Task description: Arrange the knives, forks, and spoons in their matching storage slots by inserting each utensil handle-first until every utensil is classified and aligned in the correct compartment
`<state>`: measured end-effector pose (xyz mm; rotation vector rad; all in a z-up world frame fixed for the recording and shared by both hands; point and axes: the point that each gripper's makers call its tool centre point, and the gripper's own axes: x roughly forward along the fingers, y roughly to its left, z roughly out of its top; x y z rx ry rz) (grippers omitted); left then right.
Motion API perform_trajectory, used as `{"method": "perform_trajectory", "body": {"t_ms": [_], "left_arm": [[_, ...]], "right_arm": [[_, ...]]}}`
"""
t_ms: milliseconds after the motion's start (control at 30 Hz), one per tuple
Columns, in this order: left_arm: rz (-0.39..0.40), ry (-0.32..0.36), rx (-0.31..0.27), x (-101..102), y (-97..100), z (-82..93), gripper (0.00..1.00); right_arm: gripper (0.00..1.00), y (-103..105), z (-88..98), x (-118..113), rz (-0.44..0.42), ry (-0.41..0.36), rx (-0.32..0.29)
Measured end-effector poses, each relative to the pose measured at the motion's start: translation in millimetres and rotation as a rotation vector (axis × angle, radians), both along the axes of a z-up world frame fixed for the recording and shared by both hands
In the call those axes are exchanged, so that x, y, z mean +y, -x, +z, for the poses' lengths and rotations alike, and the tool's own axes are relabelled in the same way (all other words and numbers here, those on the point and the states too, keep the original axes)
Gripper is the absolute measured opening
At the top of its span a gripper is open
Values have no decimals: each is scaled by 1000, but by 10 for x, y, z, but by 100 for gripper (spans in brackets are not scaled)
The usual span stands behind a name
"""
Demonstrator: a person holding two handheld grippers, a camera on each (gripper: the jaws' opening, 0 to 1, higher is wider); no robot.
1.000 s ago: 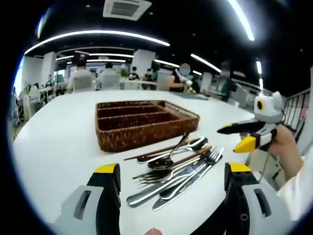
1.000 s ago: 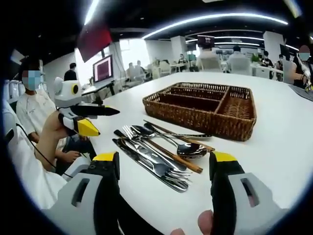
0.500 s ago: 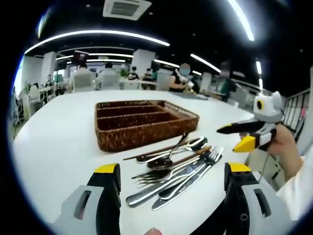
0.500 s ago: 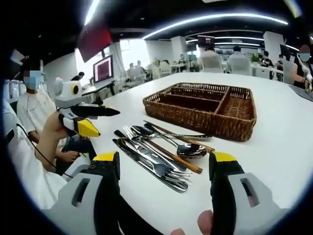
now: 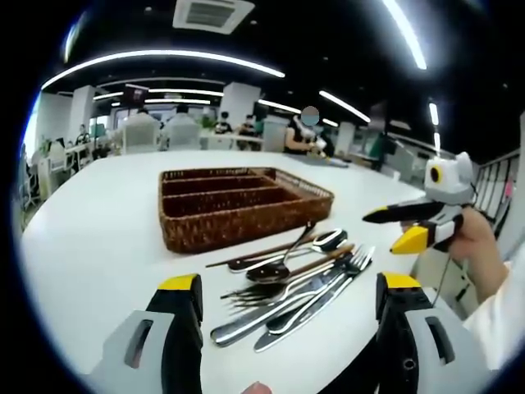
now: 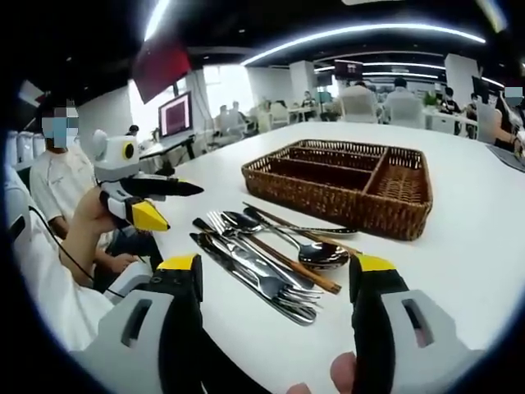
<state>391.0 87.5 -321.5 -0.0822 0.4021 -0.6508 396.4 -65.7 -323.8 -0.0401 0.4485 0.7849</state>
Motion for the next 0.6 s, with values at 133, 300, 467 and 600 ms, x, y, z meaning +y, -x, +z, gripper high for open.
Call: {"method": "perform_trajectory", "body": {"t_ms": [133, 300, 467, 600], "left_arm": [[2, 0, 0, 12, -8, 2, 87], [-3, 0, -1, 7, -16, 11, 87], [-5, 2, 1, 6, -30, 7, 87], [-8, 1, 3, 8, -44, 3, 86]], "right_arm": [[75, -4, 3, 1, 3, 3, 0], [74, -6, 13, 17, 15, 6, -2], [73, -21, 21, 24, 21, 11, -3], [72, -25, 18, 46, 34, 15, -4]]}}
